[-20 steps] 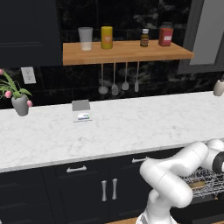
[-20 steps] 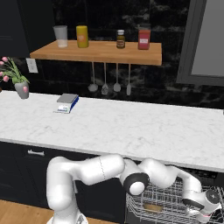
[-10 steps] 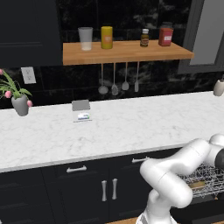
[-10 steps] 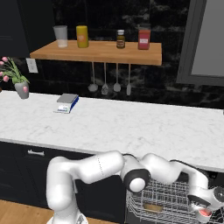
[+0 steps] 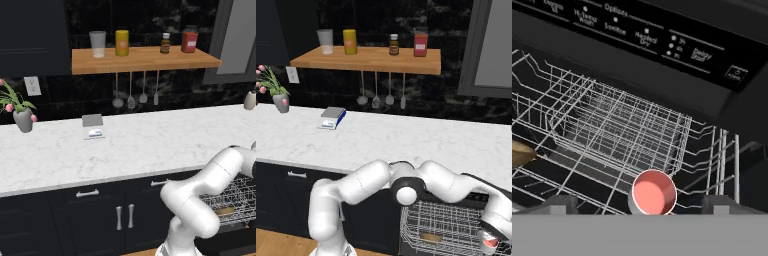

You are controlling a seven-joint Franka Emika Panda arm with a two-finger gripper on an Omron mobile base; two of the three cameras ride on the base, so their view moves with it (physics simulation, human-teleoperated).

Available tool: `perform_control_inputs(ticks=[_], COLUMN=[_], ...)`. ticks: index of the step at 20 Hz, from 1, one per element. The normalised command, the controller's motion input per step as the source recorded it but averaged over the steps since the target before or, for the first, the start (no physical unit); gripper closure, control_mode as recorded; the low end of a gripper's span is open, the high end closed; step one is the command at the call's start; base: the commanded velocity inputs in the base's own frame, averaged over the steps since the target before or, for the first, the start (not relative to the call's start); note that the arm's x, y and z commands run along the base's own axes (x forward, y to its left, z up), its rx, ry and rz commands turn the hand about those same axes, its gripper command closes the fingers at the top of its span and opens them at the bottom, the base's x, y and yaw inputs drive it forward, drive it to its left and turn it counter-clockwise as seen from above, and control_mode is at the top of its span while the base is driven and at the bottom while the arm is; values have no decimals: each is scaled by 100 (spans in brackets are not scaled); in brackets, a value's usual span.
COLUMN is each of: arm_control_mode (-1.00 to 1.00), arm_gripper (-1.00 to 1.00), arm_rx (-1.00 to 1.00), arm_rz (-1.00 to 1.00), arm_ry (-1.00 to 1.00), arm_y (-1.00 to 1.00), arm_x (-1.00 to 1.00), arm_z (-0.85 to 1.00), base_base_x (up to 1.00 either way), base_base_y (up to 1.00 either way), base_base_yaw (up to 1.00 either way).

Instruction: Pick up the cup and bowl from the counter, place them in the dishwasher, and close the dishwasher door.

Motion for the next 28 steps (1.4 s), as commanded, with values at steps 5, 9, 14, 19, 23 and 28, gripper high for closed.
perform_control_inputs(ticks=[5, 9, 14, 19, 23, 28], arm_control_mode=[-100, -100, -100, -100, -100, -100], arm_gripper=[-100, -100, -100, -100, -100, -100], arm_rx=[-24, -25, -1, 0, 0, 0], arm_rz=[-10, -6, 10, 5, 2, 0], arm_ry=[-17, -13, 0, 0, 0, -4], arm_y=[71, 46, 33, 29, 10, 0], arm_x=[-56, -17, -15, -10, -1, -25], arm_z=[76, 53, 26, 2, 0, 2], base_base_x=[0, 0, 0, 0, 0, 0], base_base_y=[0, 0, 0, 0, 0, 0], base_base_yaw=[0, 0, 0, 0, 0, 0])
